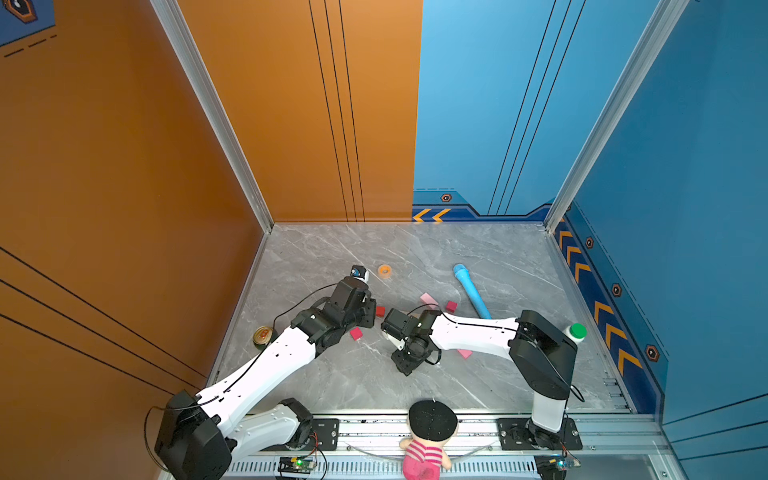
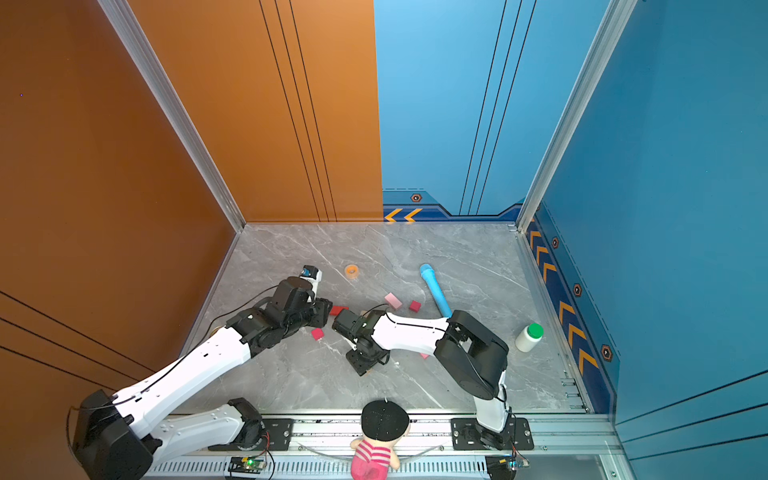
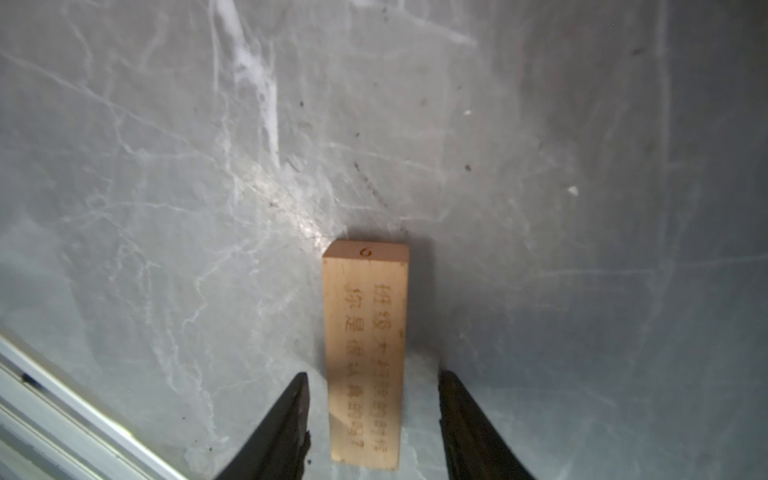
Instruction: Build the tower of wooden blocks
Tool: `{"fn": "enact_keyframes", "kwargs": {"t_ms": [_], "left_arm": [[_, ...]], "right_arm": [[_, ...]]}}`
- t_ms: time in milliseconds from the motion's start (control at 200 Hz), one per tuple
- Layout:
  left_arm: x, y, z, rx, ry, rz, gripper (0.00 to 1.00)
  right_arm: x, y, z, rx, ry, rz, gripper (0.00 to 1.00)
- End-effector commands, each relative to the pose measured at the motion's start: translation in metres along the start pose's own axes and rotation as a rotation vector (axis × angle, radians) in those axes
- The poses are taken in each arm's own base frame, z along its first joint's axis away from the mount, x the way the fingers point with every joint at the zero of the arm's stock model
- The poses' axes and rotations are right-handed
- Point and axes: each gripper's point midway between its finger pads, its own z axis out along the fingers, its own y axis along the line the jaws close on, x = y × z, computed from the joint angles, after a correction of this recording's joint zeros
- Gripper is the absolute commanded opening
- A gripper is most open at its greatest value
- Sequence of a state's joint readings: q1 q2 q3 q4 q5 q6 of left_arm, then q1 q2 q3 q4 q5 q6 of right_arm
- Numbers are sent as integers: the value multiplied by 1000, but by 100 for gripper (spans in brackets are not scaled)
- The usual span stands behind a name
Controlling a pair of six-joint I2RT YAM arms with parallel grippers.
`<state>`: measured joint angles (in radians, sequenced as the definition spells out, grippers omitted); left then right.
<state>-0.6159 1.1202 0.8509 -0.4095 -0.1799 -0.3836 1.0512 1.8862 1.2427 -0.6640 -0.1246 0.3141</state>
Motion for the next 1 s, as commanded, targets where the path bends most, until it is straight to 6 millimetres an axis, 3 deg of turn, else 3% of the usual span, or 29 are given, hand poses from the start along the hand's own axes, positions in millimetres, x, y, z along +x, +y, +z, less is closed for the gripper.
{"fn": "enact_keyframes", "kwargs": {"t_ms": [0, 230, 701, 996], "left_arm": [[8, 7, 3, -32, 21, 1, 47], [10, 7, 5, -36, 28, 3, 47], [13, 8, 12, -45, 47, 11, 47], [16, 7, 19, -47, 65, 16, 47]], "right_arm": [[1, -5, -2, 45, 12, -14, 46], [1, -18, -1, 101, 8, -17, 26], [-27, -55, -8, 174, -26, -36, 26], [-40, -69, -4, 171, -18, -43, 31]]}}
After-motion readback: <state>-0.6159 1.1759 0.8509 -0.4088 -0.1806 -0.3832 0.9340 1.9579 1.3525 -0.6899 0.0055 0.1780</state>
